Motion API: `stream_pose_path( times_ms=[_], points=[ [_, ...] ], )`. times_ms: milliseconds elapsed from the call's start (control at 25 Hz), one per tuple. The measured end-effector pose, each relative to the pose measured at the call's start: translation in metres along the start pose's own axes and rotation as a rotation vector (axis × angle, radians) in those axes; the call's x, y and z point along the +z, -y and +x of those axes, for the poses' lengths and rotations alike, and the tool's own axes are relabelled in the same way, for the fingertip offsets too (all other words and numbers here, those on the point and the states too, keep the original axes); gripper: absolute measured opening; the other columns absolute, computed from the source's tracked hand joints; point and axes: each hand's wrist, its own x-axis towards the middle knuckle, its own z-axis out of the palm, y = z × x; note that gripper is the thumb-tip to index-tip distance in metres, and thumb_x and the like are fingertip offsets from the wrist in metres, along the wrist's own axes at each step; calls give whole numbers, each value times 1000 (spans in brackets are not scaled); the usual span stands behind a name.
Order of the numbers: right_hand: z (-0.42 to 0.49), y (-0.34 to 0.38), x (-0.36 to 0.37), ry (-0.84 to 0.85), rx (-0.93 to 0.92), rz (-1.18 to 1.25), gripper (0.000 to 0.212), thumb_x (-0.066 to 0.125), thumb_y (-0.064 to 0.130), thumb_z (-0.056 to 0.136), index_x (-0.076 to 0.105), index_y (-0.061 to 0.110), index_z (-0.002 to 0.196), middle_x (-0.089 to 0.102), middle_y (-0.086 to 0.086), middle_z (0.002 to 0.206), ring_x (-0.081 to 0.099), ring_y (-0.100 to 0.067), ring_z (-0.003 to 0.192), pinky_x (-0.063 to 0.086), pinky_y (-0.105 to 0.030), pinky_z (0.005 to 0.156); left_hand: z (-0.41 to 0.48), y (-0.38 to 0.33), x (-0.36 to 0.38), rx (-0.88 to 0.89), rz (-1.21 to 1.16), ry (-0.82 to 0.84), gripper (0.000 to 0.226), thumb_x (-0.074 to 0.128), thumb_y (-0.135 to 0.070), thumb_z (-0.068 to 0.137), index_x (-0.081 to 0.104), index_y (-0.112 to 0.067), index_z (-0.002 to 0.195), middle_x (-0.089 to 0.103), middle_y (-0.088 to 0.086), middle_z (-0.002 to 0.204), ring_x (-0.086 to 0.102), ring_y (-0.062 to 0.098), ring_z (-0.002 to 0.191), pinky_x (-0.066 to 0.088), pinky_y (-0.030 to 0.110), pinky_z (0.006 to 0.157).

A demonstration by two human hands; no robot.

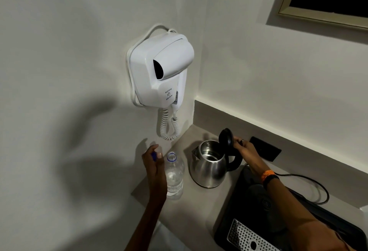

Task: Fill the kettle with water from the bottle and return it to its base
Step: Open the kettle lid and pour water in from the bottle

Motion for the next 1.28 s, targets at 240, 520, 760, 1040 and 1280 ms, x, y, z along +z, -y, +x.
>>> stream_pose_path(
  times_ms=[240, 520, 760, 1040, 1280],
  points=[
    [2, -5, -1, -5, -9, 29, 22, 60, 23, 99, 78, 34, 104, 81, 9, 96, 77, -8, 88, 56, -10, 68, -25, 55, 1, -228, 376, 174, 109, 101, -32, 44, 46, -17, 137, 40, 2, 128, 51, 22, 118, 42, 29, 100],
    [10, -15, -2, -32, 9, 24, 24, 61, 24, 98, 73, 27, 119, 78, 8, 109, 74, -4, 96, 53, -18, 82, -8, 60, 13, 19, 572, 243, 82, 92, -35, 47, 50, -19, 115, 42, -10, 109, 65, 27, 88, 49, 26, 74],
    [11, -16, -4, -37, 17, 9, 22, 65, 27, 94, 72, 41, 109, 80, 17, 97, 74, 0, 94, 54, -8, 72, 26, -4, 31, 230, 1123, 546, 73, 86, -40, 51, 59, -11, 113, 51, 9, 116, 70, 35, 64, 56, 36, 58],
    [13, -19, -3, -39, 12, 23, 21, 64, 26, 95, 72, 35, 112, 80, 16, 94, 74, 1, 90, 53, -7, 70, 41, -55, 41, 363, 1656, 747, 52, 73, -30, 79, 52, -15, 124, 39, 15, 146, 73, 22, 89, 51, 29, 75],
    [14, -19, -3, -42, 13, 29, 25, 63, 20, 96, 72, 21, 119, 78, 10, 99, 74, 4, 86, 54, -8, 69, 41, -63, 46, 405, 1742, 819, 55, 74, -24, 82, 50, -12, 130, 34, 17, 149, 71, 21, 97, 53, 32, 83]
  ],
)
